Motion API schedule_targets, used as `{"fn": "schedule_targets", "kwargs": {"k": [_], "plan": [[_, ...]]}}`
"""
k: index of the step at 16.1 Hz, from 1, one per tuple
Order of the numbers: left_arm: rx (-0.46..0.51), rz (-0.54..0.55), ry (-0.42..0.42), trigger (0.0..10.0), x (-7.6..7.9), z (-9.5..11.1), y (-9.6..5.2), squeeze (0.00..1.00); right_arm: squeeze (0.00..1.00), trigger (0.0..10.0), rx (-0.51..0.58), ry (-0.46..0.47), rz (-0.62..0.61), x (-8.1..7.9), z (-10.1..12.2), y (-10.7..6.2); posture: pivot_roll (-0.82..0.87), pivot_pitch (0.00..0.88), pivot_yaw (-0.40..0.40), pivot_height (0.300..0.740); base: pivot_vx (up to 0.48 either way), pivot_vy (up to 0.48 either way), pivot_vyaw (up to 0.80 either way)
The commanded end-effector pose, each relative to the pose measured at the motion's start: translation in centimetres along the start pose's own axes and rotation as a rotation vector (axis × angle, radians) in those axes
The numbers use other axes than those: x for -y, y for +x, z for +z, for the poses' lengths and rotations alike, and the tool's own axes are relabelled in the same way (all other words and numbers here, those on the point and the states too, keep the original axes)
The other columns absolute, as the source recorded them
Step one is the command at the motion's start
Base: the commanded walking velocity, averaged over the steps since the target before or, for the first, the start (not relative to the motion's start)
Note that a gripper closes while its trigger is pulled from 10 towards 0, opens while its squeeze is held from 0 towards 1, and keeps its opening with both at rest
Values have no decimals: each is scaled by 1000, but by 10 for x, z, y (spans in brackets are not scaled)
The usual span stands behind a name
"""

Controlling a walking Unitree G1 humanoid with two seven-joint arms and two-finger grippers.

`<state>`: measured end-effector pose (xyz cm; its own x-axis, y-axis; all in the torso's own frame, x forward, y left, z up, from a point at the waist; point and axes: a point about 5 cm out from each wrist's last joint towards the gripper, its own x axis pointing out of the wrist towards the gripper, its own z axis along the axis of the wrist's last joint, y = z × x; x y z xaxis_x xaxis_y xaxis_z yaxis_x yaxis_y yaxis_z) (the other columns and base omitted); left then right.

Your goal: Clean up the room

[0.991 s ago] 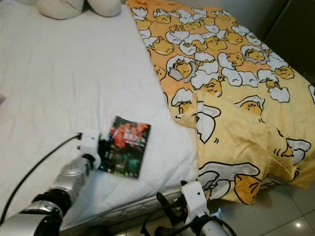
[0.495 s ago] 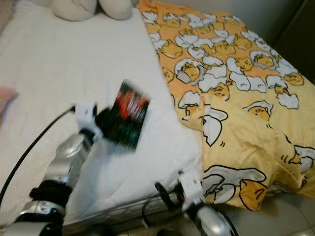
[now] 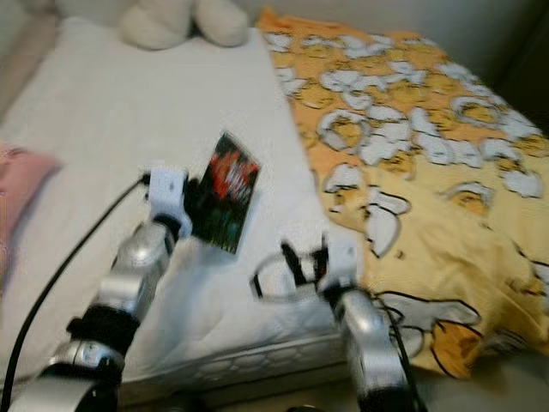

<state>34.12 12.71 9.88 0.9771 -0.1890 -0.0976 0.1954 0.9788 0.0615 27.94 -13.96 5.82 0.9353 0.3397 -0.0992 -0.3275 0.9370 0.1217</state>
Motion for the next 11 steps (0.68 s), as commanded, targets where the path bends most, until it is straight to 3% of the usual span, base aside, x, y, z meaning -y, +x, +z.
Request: {"fn": "schedule_targets", "kwargs": {"k": [1,5,8,11], "plan": [[64,14,21,10000,2,14,2,0,0,10000,-5,22,-23,4,-4,-1,50,0,-7,740,0,0,581],[84,83,96,10000,-1,15,-2,0,0,10000,16,25,-11,3,2,7,87,0,-25,740,0,0,577],[123,158,187,10000,-5,17,-15,0,0,10000,21,36,-7,4,1,5,98,0,-39,740,0,0,577],[109,164,189,10000,-5,17,-15,0,0,10000,29,9,-8,2,0,3,104,0,-48,740,0,0,575]]}}
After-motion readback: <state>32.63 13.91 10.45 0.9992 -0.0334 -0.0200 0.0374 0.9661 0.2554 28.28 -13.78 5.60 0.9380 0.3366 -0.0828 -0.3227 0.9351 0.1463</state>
